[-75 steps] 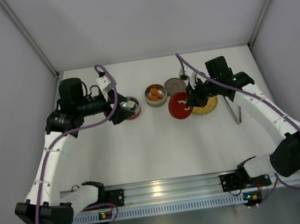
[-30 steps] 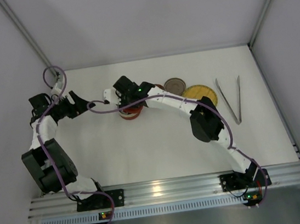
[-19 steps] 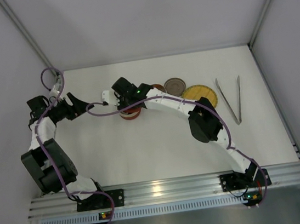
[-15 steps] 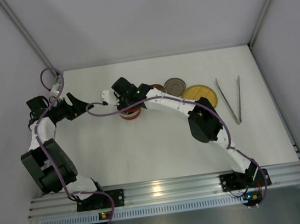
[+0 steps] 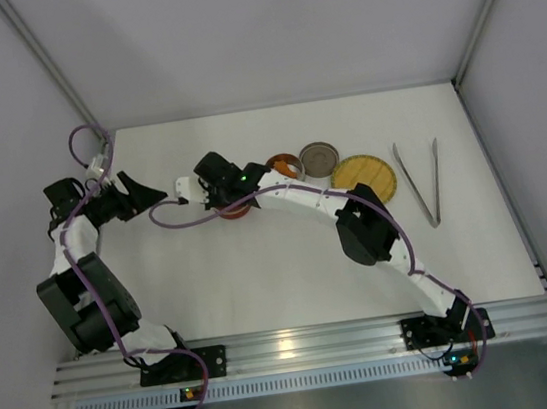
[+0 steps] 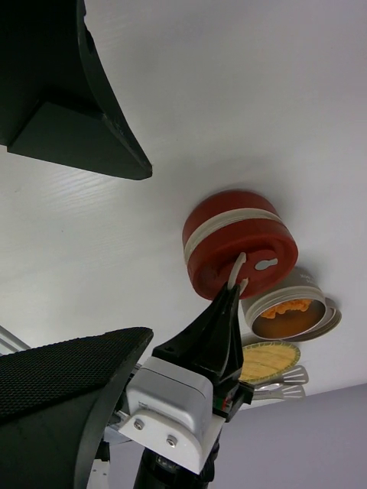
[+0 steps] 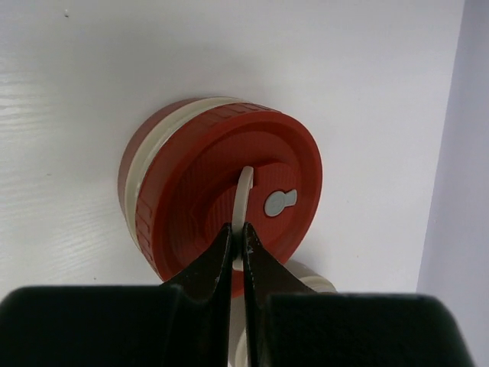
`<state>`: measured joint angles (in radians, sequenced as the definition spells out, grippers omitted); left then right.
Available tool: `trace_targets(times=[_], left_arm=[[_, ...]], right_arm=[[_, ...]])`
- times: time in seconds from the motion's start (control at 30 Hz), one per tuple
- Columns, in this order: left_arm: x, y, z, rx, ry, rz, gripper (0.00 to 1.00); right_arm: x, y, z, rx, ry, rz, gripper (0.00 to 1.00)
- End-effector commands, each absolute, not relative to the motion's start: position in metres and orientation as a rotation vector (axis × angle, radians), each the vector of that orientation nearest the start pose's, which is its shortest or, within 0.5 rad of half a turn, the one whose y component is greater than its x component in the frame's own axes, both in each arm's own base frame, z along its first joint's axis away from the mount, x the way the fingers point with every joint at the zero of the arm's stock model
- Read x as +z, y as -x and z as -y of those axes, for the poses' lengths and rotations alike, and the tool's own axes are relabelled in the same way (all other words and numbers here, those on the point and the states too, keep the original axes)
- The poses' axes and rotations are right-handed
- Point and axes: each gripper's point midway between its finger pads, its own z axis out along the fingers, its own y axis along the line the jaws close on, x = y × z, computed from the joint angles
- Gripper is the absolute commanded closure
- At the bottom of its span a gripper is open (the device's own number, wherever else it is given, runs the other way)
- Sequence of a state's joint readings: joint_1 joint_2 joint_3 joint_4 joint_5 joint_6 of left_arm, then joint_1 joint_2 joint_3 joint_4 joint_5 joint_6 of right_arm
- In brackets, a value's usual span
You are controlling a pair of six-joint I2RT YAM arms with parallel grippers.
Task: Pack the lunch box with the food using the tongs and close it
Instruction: Close the box lid on the packing box.
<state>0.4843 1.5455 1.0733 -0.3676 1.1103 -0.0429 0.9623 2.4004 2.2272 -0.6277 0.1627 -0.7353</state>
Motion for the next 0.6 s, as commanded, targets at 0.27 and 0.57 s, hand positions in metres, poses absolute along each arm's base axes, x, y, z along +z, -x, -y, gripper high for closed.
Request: trace_targets(times=[0.27, 0.57], left_arm=[[0.178, -0.361, -0.018, -1.062, 0.012, -2.028, 0.18], [0.176, -0.359, -0.017, -1.067, 0.008, -2.030, 0.17]], right_arm=[[0.115, -0.388, -0.493, -0.030, 1.723, -1.570, 1.00], [0.136, -0.399, -0.503, 0.009, 1.608, -1.552, 1.00]])
